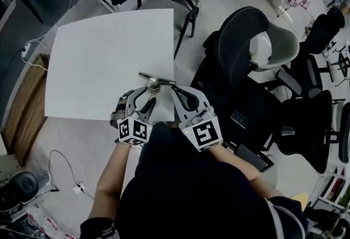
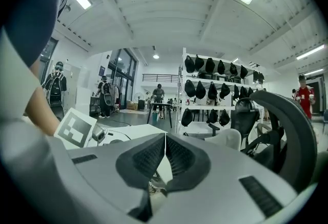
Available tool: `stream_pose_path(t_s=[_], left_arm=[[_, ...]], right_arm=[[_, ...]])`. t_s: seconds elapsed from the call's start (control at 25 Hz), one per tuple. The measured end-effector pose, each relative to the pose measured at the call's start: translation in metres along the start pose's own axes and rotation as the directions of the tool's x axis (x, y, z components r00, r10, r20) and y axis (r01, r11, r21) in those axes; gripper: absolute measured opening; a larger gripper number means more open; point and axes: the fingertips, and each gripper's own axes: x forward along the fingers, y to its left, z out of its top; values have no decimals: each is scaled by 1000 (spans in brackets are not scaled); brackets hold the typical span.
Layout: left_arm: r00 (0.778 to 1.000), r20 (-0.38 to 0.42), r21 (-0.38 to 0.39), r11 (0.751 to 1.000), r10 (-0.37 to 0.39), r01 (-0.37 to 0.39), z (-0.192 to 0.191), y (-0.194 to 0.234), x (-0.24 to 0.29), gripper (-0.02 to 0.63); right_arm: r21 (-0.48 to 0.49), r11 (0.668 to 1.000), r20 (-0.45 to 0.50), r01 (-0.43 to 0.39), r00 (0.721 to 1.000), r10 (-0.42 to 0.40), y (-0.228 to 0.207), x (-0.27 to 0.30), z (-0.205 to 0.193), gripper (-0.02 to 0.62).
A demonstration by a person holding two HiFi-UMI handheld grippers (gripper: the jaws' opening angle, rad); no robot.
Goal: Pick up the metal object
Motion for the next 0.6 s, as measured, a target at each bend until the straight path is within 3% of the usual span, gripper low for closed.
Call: stream_pose_path(t_s=[0.16,0.28,0.48,0.6], left_arm=[[993,-70,173,979,-96,106,-14,-9,23,219],[977,-119,243,949,-176,201,-25,-16,42,215],[929,-253,349,870,-269,347,-54,-28,69,207],[918,-284,401,836,-276,375,-63,-30,82,172]], right_arm=[[47,997,-44,57,998,-55,-9,8,-4,26],[50,993,-66,104,993,-101,-16,14,-4,26],[73,982,-93,175,981,-168,-21,18,-1,26],[90,972,-104,218,972,-209,-25,17,-2,26]])
